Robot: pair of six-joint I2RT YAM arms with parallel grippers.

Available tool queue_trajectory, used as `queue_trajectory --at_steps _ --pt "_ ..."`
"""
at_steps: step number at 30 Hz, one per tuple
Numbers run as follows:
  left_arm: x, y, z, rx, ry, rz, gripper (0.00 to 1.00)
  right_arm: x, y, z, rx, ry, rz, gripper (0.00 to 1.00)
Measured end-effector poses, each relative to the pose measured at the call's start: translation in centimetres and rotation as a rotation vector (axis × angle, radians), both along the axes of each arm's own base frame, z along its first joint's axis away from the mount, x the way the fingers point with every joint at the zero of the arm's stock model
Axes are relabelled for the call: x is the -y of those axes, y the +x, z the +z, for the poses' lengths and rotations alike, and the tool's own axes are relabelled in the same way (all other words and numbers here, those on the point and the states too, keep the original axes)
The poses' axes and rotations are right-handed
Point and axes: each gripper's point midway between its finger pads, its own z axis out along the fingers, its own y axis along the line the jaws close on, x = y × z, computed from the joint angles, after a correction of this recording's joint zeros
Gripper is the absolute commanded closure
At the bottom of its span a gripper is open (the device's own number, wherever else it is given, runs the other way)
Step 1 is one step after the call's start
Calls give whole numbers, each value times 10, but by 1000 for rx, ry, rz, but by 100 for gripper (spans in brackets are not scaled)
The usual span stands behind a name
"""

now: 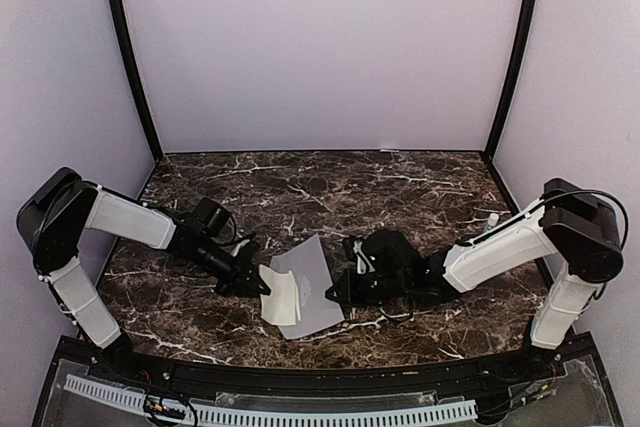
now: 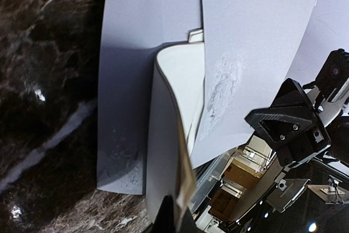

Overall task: Place the letter into the envelope and seal it
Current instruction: Place the letter in the envelope.

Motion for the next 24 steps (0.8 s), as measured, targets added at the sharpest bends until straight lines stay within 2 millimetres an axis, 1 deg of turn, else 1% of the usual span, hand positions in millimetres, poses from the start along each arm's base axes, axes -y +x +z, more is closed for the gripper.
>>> queue_trajectory --at_steps 6,14,24 --pt "1 10 6 19 -24 32 100 0 0 0 0 0 1 100" --pt "0 11 6 14 -50 72 100 -3 0 3 7 8 12 100" --pt "8 19 21 -2 -119 102 100 -4 0 -1 5 -2 16 100"
